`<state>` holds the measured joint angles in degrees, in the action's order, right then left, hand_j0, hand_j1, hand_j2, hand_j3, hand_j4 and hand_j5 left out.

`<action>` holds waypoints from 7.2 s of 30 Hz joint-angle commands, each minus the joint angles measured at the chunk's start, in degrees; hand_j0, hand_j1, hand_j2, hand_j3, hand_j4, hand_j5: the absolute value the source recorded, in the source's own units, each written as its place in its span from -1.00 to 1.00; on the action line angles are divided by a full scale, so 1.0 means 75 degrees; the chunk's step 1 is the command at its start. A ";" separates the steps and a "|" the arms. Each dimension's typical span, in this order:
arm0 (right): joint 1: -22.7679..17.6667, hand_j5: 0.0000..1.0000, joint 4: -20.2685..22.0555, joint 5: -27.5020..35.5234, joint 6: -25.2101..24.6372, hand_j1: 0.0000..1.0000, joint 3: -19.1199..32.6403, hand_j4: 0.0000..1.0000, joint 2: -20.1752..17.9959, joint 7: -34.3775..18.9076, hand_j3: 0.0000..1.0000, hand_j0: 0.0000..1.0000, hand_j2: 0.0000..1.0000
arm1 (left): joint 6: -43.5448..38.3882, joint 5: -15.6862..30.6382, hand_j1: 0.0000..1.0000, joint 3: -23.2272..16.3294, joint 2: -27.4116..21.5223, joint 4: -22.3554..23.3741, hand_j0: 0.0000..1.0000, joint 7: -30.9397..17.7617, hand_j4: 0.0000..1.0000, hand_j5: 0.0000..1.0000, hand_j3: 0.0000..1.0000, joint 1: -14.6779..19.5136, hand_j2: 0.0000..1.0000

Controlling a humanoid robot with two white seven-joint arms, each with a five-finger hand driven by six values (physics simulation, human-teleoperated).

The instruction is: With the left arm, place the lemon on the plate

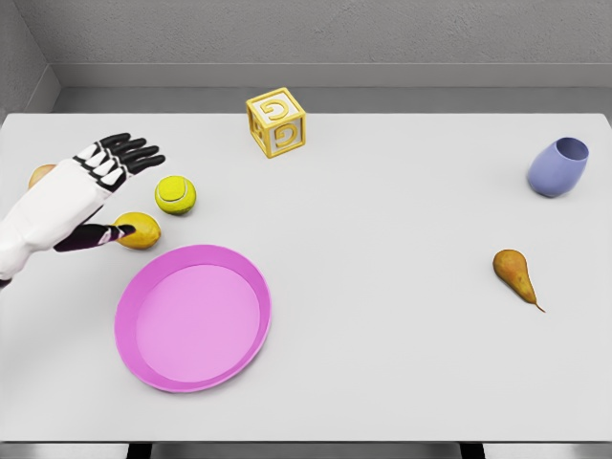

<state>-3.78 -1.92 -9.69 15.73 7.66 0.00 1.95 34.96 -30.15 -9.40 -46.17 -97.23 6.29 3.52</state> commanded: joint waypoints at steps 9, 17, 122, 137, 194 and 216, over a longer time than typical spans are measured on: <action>-0.0012 1.00 -0.0002 0.0003 0.0000 1.00 -0.0014 1.00 0.0000 -0.0002 1.00 1.00 1.00 | 0.0005 -0.0059 1.00 0.0058 -0.0779 0.0039 1.00 -0.0089 1.00 1.00 1.00 0.0070 1.00; -0.0012 1.00 -0.0002 0.0003 0.0000 1.00 -0.0014 1.00 0.0000 -0.0002 1.00 1.00 1.00 | 0.0005 0.0070 1.00 0.0046 -0.1965 -0.0078 1.00 -0.0253 1.00 1.00 1.00 0.0035 1.00; -0.0012 1.00 -0.0002 0.0003 0.0000 1.00 -0.0014 1.00 0.0000 -0.0002 1.00 1.00 1.00 | -0.5646 0.2461 0.72 -0.4032 -0.1168 -0.0067 0.72 -0.5505 0.72 0.72 0.72 0.3938 0.72; -0.0012 1.00 -0.0002 0.0003 0.0000 1.00 -0.0014 1.00 0.0000 -0.0002 1.00 1.00 1.00 | -0.5646 0.2449 0.72 -0.4032 -0.1168 0.0062 0.72 -0.5505 0.72 0.72 0.72 0.3844 0.72; -0.0012 1.00 -0.0002 0.0003 0.0000 1.00 -0.0014 1.00 0.0000 -0.0002 1.00 1.00 1.00 | -0.5623 0.2262 0.60 -0.4090 -0.0769 0.0554 0.60 -0.5505 0.60 0.60 0.60 0.3844 0.60; -0.0012 1.00 -0.0002 0.0003 0.0000 1.00 -0.0014 1.00 0.0000 0.0009 1.00 1.00 1.00 | -0.5623 0.2098 0.60 -0.4090 -0.0558 0.0683 0.60 -0.5505 0.60 0.60 0.60 0.3809 0.60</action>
<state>-3.87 -1.94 -9.69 15.73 7.54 0.00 1.95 -7.26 -14.45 -40.10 -50.29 -92.11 -35.01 31.99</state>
